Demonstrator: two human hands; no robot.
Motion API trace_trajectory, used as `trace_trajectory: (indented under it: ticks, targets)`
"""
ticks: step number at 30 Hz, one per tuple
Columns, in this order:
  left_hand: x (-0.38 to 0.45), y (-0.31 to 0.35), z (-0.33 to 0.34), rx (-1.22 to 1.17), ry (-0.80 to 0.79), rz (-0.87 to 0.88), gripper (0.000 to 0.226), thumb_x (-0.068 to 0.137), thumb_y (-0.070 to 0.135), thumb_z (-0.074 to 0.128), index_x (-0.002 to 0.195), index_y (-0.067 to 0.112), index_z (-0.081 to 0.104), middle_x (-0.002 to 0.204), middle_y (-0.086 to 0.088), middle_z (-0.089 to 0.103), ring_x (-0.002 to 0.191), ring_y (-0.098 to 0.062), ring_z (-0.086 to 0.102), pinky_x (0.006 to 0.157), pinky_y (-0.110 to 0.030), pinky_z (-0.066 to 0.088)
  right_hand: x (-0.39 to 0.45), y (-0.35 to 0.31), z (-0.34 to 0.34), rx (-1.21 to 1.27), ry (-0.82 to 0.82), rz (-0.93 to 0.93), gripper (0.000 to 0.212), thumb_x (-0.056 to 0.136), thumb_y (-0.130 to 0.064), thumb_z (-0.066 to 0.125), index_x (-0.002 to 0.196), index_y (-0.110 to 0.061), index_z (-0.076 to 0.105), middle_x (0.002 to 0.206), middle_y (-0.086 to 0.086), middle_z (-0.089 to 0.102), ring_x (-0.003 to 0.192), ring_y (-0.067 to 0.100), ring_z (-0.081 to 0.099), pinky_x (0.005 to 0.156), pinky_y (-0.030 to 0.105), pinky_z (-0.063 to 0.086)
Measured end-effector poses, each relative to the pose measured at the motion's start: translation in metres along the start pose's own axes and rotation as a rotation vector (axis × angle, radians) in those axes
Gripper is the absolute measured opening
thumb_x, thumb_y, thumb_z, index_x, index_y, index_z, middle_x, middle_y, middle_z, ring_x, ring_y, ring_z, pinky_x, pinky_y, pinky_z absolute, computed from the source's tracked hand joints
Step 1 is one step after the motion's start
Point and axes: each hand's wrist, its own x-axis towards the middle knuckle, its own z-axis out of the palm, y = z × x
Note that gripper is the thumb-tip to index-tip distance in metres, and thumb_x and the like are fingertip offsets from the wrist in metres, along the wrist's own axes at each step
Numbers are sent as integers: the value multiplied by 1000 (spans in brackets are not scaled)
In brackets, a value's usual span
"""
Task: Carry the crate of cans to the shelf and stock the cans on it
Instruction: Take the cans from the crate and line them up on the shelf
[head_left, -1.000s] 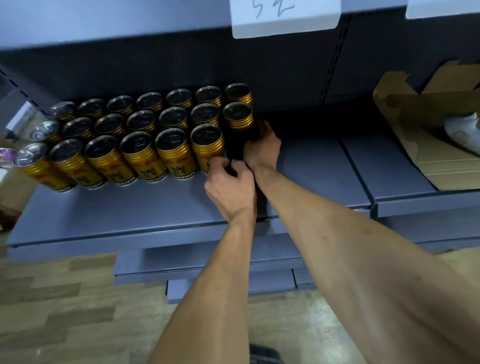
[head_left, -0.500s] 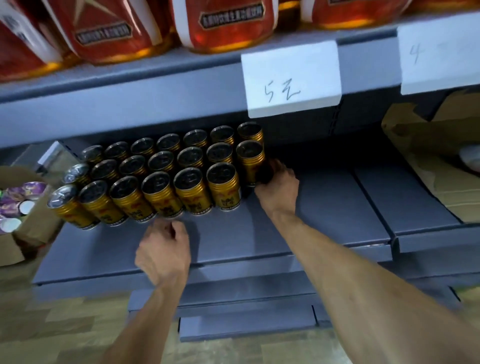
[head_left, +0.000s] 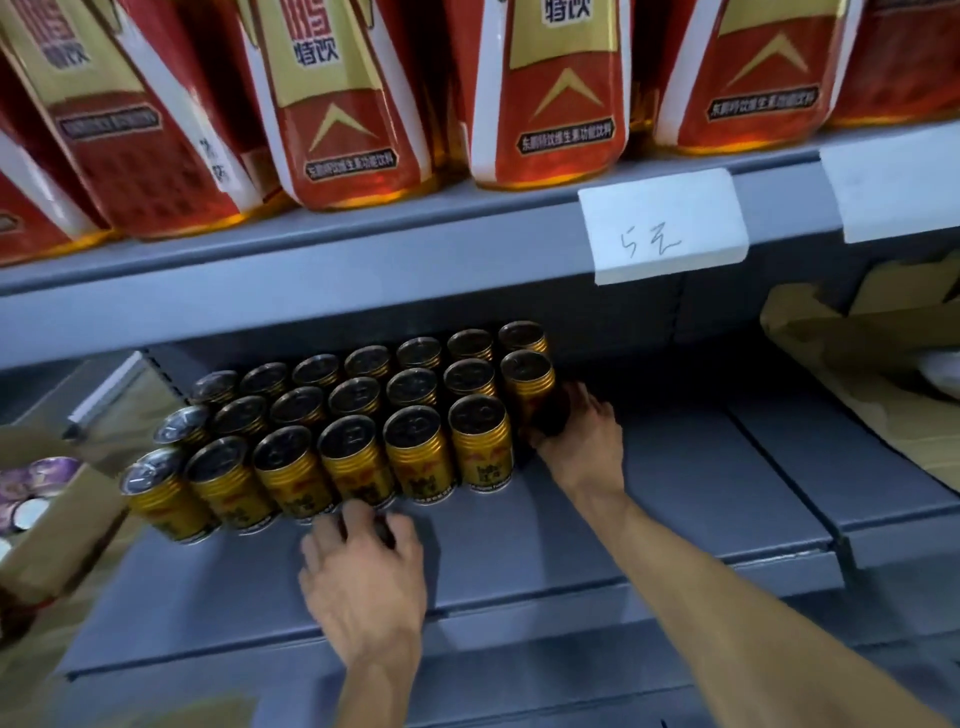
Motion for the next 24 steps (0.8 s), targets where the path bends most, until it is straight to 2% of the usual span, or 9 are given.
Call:
trace_trajectory:
  ticks: [6, 8, 10, 13, 15, 17, 19, 22, 24]
  targets:
    - [9, -5, 14, -4, 63, -35, 61, 87, 49, 35, 124, 1, 46, 116, -30, 50, 111, -42, 45, 92, -51, 34, -10, -2, -8, -327, -27, 40, 88, 87, -62, 52, 154, -12, 24, 151, 16, 39, 143, 37, 29, 116, 51, 20]
    - [5, -11, 17, -2, 29, -61, 68, 87, 52, 33, 134, 4, 40, 125, -35, 46, 120, -45, 41, 94, -52, 34, -26, -4, -7, -432, 21, -84, 74, 89, -54, 52, 145, -6, 40, 144, 19, 48, 137, 39, 37, 113, 52, 25]
    - [2, -13, 18, -6, -7, -68, 69, 87, 53, 31, 138, 8, 37, 136, -38, 39, 128, -48, 36, 97, -54, 33, -36, -5, -3, -423, 92, -232, 47, 86, -38, 60, 118, -3, 60, 121, 20, 62, 119, 41, 54, 101, 51, 40]
    - [4, -11, 18, -6, -42, -64, 68, 86, 53, 29, 138, 10, 37, 141, -39, 35, 132, -48, 34, 99, -55, 32, -38, -8, -8, -335, 129, -304, 27, 83, -23, 63, 104, -6, 61, 106, 17, 66, 104, 37, 60, 86, 45, 49]
    - [5, -11, 18, -2, -45, -68, 68, 86, 53, 27, 133, 7, 42, 142, -38, 35, 133, -48, 34, 100, -54, 32, -35, -10, -14, -231, 26, -251, 41, 91, -26, 61, 124, -6, 51, 119, 15, 62, 116, 33, 56, 92, 41, 48]
    - [3, -12, 18, 1, -37, -82, 66, 86, 53, 26, 125, 4, 48, 142, -38, 36, 133, -47, 34, 101, -54, 31, -27, -11, -21, -72, -99, -78, 78, 93, -38, 63, 153, -9, 21, 132, 11, 58, 123, 31, 55, 94, 40, 48]
    - [3, -10, 17, -14, -18, -89, 65, 85, 53, 26, 119, 4, 50, 141, -38, 37, 133, -47, 34, 102, -54, 30, -18, -13, -25, 84, -124, 63, 93, 91, -42, 66, 158, -18, 6, 133, 5, 62, 119, 30, 59, 92, 41, 50]
    - [7, -7, 18, -25, -3, -84, 64, 85, 53, 26, 116, 3, 51, 140, -37, 38, 131, -46, 34, 101, -54, 30, -7, -11, -23, 40, -66, 43, 49, 91, -39, 65, 136, -23, 51, 117, 5, 70, 108, 31, 65, 91, 41, 52]
    - [9, -7, 19, -9, 4, -69, 64, 86, 54, 26, 115, 3, 52, 139, -36, 39, 131, -45, 35, 102, -54, 30, -8, -7, -20, 49, -20, 28, 38, 91, -35, 67, 126, -23, 60, 114, 5, 71, 105, 31, 66, 86, 39, 54]
